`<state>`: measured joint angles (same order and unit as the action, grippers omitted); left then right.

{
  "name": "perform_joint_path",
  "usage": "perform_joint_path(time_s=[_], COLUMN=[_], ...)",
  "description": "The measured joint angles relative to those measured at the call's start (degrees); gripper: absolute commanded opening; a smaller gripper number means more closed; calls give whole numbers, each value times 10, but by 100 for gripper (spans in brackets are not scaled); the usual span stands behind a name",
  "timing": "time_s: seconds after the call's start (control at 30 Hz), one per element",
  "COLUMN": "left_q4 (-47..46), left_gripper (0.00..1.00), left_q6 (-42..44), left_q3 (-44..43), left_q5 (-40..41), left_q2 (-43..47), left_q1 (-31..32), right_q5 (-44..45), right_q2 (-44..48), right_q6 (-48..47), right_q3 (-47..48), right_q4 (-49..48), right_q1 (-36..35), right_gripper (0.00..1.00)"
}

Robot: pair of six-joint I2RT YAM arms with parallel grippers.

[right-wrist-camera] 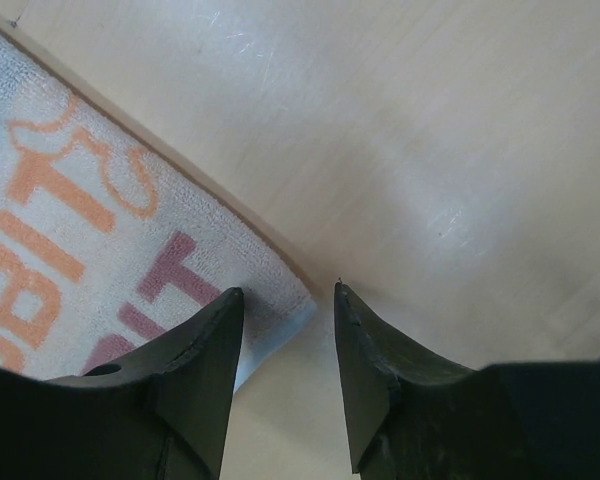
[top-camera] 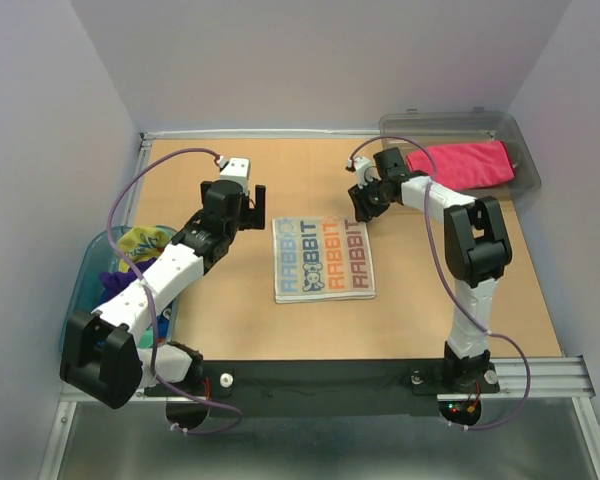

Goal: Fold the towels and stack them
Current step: Fold the towel

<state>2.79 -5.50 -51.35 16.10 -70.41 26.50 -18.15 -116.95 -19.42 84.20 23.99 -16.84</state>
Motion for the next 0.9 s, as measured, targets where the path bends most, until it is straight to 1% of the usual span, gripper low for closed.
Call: perform_joint_path(time_s=[0.17,0.33,0.37,0.4,0.5,0.53,0.67,0.7,0.77,0.9], left_q4=[-3,-14,-19,-21,-21,-21,-22,-20,-20,-20], left_gripper=[99,99,99,99,99,99,98,96,94,84], left_q6=[11,27,30,37,48,53,68,75,85,116], left_q3=[0,3,3,2,-10,-19,-54,-67,-85,-142], left_q5=[-11,-40,-45,-50,-54,-55,-56,-56,-58,-91], left_q2=[0,-1,-3,-10,-39,-62,-134,-158,-189,-268], left_q1=[0,0,0,0,0,0,0,0,0,-9], right_q5=[-2,-12,-13,-15,-23,-24,-28,-28,-28,-28], right_q2=[-18,-23,-24,-24,-24,-24,-24,-24,-24,-24], right_q6=[-5,-13,-14,-17,-21,-21,-29,-30,-32,-37], right_q3=[10,13,13,12,12,12,7,7,6,5], right_q4=[1,-2,-2,-2,0,0,0,0,1,1], right_q1=[0,0,1,1,3,3,3,3,3,3], right_gripper=[47,46,43,37,29,24,13,8,4,3])
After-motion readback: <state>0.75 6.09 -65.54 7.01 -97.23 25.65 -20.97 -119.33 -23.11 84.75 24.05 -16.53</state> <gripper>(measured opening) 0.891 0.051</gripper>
